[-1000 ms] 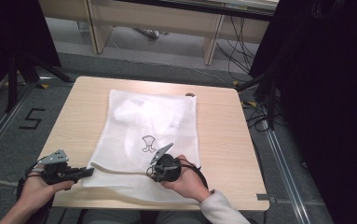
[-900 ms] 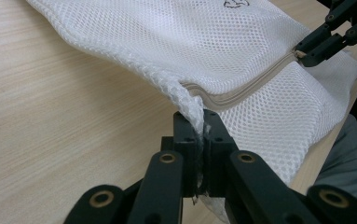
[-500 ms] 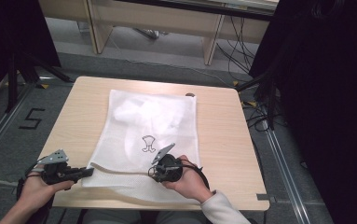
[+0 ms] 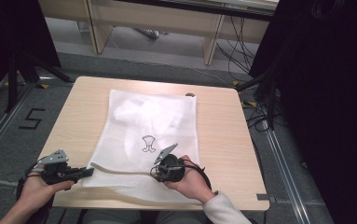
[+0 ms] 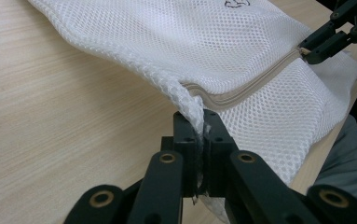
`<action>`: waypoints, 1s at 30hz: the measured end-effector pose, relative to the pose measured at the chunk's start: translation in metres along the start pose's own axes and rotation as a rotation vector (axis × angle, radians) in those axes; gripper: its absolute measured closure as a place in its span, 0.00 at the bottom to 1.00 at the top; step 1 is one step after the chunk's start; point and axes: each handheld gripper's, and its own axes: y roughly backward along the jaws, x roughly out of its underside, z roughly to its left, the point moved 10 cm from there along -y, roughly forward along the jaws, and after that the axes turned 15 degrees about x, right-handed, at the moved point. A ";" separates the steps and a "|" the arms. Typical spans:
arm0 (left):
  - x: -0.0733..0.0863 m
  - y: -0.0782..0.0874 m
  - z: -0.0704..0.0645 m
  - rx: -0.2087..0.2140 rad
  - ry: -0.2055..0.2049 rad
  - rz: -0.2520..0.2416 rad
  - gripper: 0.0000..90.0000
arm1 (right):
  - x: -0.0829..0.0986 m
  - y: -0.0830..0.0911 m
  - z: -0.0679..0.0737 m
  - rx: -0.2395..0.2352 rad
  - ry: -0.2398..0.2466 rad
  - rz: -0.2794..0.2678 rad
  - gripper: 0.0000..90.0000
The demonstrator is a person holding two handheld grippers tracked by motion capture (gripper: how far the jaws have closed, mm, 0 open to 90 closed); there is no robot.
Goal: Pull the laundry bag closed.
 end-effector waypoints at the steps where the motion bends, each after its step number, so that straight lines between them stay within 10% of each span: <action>1: 0.000 0.000 0.000 0.000 0.000 0.000 0.95 | 0.000 0.000 0.000 0.000 -0.003 0.002 0.92; 30: 0.000 0.000 0.000 0.000 0.004 -0.002 0.95 | 0.006 0.004 -0.003 0.007 -0.014 0.001 0.92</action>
